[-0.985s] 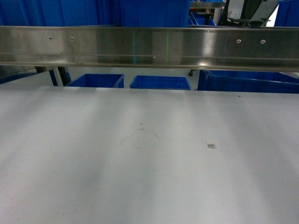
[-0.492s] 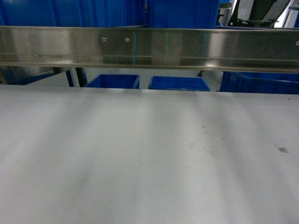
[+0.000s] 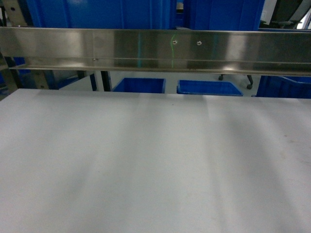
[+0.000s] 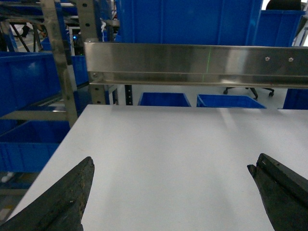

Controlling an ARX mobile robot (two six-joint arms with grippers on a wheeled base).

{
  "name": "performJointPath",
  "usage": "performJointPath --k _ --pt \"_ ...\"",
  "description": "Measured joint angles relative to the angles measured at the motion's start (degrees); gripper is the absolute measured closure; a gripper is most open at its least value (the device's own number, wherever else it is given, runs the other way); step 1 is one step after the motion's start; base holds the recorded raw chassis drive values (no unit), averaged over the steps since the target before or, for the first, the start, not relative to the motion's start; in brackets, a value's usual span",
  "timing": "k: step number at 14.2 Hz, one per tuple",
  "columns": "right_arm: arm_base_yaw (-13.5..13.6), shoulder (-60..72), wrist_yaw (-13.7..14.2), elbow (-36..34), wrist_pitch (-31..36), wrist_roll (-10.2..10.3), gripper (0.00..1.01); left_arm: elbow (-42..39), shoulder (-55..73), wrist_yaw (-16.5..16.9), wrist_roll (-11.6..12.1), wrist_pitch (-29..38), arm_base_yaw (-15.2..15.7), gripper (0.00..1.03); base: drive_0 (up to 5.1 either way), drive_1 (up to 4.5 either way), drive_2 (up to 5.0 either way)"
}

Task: Place magnetic block on left shelf second layer

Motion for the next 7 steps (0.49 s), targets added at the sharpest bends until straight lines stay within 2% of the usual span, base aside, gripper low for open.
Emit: performJointPath --k 7 --pt "0.0 0.0 0.0 0.0 -0.2 0.0 0.67 0.0 0.0 -0.1 0.0 0.1 0.0 0.05 -5.0 2.49 2.5"
